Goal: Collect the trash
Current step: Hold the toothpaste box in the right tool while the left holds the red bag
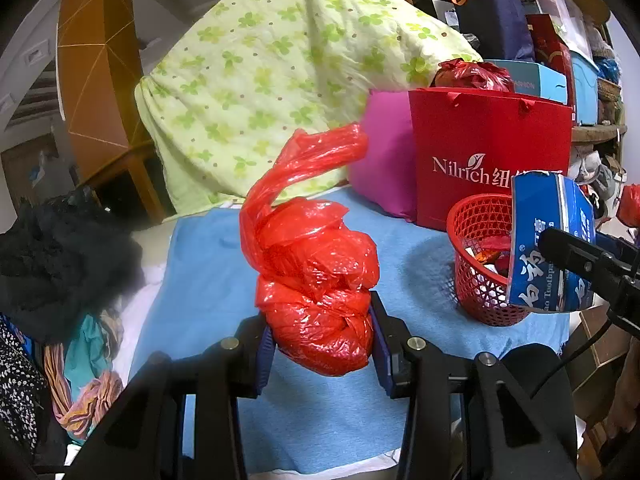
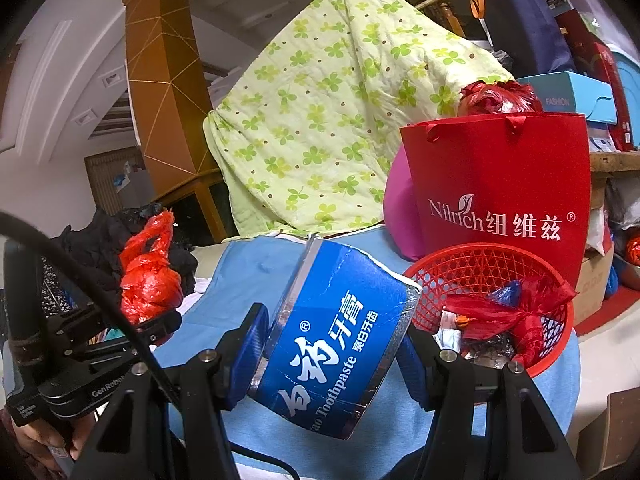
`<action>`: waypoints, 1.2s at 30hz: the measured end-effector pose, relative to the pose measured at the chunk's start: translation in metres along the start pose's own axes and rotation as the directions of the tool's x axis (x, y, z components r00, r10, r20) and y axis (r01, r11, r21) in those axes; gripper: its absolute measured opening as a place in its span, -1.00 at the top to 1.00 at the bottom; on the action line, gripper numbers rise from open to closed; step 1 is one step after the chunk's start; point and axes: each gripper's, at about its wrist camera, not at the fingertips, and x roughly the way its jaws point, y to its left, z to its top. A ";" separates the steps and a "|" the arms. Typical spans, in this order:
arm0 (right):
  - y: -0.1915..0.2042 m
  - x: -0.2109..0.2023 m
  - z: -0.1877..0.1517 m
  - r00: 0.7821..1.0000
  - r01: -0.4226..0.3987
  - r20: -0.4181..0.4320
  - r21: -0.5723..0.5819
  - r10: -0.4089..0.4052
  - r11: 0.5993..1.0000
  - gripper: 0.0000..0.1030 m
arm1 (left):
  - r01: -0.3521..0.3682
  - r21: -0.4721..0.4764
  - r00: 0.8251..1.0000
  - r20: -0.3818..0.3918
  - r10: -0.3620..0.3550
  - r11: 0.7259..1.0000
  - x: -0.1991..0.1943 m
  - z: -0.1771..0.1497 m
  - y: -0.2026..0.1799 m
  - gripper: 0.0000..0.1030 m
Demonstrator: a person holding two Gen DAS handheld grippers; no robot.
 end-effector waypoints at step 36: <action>-0.015 -0.007 0.001 1.000 0.017 0.005 0.040 -0.017 0.999 -0.25 | 0.038 0.027 0.999 -0.019 -0.037 0.999 0.005 -0.002 -0.007 0.16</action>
